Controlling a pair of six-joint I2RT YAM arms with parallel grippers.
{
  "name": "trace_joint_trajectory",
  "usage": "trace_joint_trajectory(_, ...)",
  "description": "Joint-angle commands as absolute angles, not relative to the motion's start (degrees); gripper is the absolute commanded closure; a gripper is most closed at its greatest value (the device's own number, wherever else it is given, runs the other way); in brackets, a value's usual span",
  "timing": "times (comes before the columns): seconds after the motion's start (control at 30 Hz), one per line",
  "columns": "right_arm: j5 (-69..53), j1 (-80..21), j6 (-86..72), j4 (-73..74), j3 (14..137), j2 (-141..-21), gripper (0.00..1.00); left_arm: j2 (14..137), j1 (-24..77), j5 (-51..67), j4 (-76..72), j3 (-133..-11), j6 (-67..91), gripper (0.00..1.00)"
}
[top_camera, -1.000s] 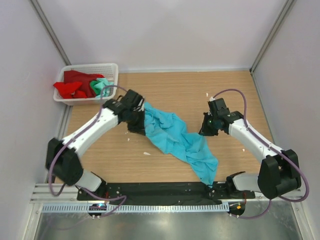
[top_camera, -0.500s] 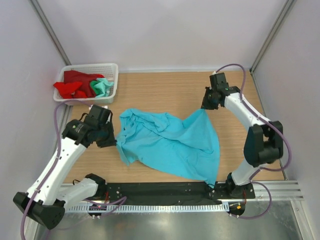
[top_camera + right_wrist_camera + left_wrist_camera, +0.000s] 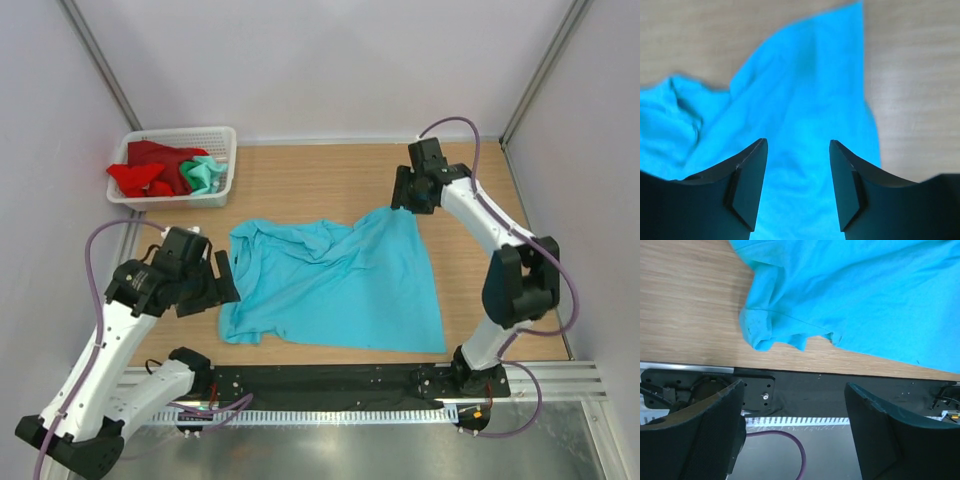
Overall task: Fold and stack the t-shirts
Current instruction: Flatten the tshirt out
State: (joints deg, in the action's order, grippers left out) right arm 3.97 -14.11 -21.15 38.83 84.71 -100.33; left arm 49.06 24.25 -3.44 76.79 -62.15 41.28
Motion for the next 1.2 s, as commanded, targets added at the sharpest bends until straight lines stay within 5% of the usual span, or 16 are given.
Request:
trace_joint_trajectory(0.0, 5.0, -20.2, -20.7, 42.1, 76.0, -88.4, 0.41, 52.8, 24.0, -1.3, 71.2, -63.6, 38.9, 0.22)
trace_joint_trajectory(0.3, 1.2, -23.8, -29.4, 33.2, 50.0, -76.7, 0.41, 84.0, 24.1, 8.5, 46.9, -65.5, 34.1, 0.56)
trace_joint_trajectory(0.43, 2.5, -23.8, -28.8, 30.5, 49.1, -79.4, 0.68, 95.7, 24.1, 7.9, 43.4, -70.0, 31.2, 0.62)
trace_joint_trajectory(0.47, 2.6, -23.8, -28.9, 30.4, 49.6, -80.3, 0.82, 100.1, 24.0, 8.9, 43.2, -71.2, 31.0, 0.64)
trace_joint_trajectory(0.57, 2.4, -23.7, -29.4, 29.9, 50.9, -83.9, 0.86, 106.6, 24.0, 9.4, 41.7, -74.1, 31.3, 0.68)
trace_joint_trajectory(0.73, 0.8, -21.4, -30.1, 27.2, 52.5, -89.5, 0.85, 115.7, 23.8, 10.6, 40.3, -81.1, 31.6, 0.71)
trace_joint_trajectory(0.87, -1.7, -17.2, -28.0, 27.5, 58.6, -97.0, 0.73, 123.0, 22.6, 11.5, 41.1, -90.8, 31.6, 0.7)
trace_joint_trajectory(1.1, -4.1, -9.9, -25.8, 38.0, 81.8, -111.2, 0.54, 133.2, 22.1, 8.6, 52.2, -120.8, 29.4, 0.51)
trace_joint_trajectory(1.17, -2.6, -9.8, -23.6, 41.2, 84.5, -110.1, 0.45, 130.4, 22.6, 5.7, 55.7, -123.7, 28.5, 0.34)
